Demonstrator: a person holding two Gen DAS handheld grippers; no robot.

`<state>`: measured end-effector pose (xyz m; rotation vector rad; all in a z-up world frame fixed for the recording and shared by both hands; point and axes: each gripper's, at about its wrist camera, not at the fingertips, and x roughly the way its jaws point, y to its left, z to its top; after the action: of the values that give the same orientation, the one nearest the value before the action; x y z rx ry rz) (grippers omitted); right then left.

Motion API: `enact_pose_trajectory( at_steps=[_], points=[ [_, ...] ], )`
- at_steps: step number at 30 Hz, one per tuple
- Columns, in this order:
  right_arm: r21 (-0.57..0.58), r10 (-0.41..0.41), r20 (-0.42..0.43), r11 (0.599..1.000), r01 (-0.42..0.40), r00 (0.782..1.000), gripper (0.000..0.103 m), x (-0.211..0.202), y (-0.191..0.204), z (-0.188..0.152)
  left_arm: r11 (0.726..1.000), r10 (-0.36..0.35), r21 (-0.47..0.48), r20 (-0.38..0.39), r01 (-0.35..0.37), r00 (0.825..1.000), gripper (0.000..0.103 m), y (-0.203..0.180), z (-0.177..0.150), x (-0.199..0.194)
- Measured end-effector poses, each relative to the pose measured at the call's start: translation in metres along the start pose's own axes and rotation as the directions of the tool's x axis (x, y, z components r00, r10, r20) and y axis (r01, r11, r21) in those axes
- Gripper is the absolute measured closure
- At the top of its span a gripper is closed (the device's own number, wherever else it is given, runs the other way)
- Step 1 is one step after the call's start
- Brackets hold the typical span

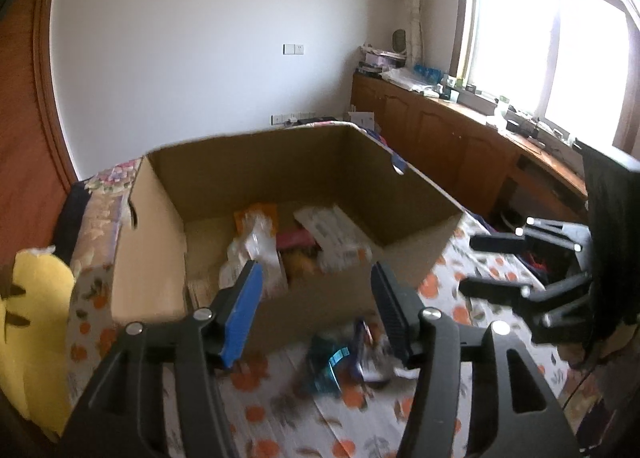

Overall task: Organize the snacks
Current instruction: 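Grasp the copper foil wrapper with left tool while right tool moves over the white bar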

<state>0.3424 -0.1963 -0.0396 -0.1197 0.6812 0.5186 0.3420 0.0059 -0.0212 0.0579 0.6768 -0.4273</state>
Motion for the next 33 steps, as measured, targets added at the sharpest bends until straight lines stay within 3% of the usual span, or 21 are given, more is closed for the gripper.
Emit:
enact_pose_trajectory(
  at_steps=[8,17,22,33],
  points=[
    [-0.007,0.005,-0.029,1.000,-0.005,1.000,0.046,-0.014,0.009,-0.040,0.999,-0.037,-0.022,-0.028,0.037,0.999,0.047,-0.029,-0.054,-0.026],
    [0.008,-0.004,-0.122,1.000,0.005,0.993,0.046,0.016,0.004,-0.085,1.000,-0.005,-0.018,-0.074,0.004,0.997,0.047,-0.060,-0.101,-0.025],
    [0.005,-0.016,-0.179,1.000,0.017,0.984,0.046,0.032,-0.006,-0.094,0.999,-0.002,-0.053,-0.116,-0.005,0.993,0.047,-0.069,-0.122,-0.018],
    [-0.042,-0.034,-0.208,0.999,0.026,0.978,0.046,0.044,-0.003,-0.100,0.995,0.022,-0.088,-0.222,-0.043,0.975,0.047,-0.081,-0.149,-0.003]
  ],
)
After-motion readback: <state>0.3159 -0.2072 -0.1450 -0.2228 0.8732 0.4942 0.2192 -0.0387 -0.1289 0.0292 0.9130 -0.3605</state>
